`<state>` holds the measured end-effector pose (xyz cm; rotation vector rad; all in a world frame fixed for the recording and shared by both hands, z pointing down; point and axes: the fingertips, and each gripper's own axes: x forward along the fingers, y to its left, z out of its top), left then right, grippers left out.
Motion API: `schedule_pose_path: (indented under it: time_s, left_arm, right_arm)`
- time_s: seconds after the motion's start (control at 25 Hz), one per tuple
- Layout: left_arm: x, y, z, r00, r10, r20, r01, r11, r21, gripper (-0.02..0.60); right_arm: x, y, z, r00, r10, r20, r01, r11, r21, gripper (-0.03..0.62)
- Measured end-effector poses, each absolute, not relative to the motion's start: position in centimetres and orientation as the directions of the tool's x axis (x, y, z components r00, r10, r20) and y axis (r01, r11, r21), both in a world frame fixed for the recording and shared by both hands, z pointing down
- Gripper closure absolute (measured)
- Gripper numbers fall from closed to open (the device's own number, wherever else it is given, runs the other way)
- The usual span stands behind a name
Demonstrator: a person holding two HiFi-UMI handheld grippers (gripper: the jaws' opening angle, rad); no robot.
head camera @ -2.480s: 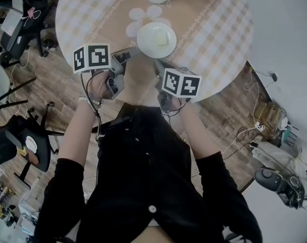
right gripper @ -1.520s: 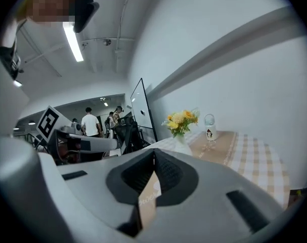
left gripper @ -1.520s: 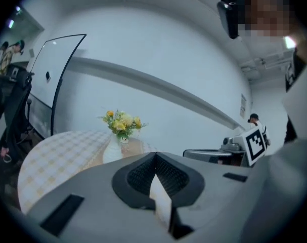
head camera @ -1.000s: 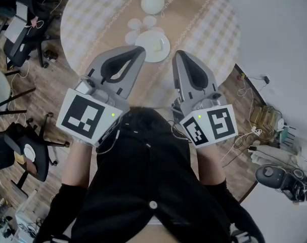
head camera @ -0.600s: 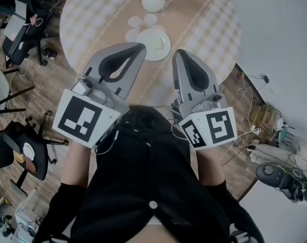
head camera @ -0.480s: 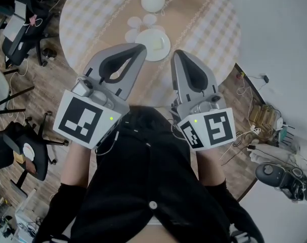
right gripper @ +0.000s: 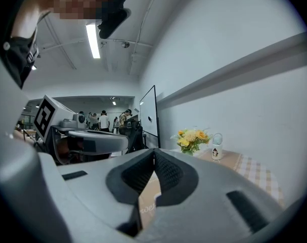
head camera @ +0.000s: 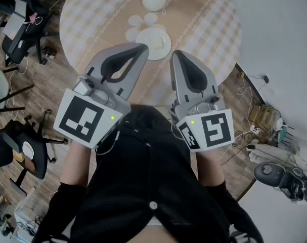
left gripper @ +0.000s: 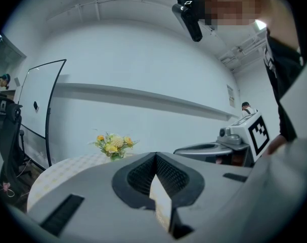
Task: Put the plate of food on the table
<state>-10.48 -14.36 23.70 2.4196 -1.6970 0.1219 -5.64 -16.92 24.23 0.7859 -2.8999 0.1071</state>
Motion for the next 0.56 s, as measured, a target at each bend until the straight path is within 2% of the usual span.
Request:
schedule_pose_path:
  time_s: [0.56]
  left_arm:
    - [-9.72, -14.34, 24.11, 0.364, -0.913, 0.184, -0.931, -0.353, 0.088, 0.581]
  right_arm:
    - [-5.73, -16.73, 24.8, -0.849, -0.5, 0.173, -0.502, 0.864, 0.035, 0.594]
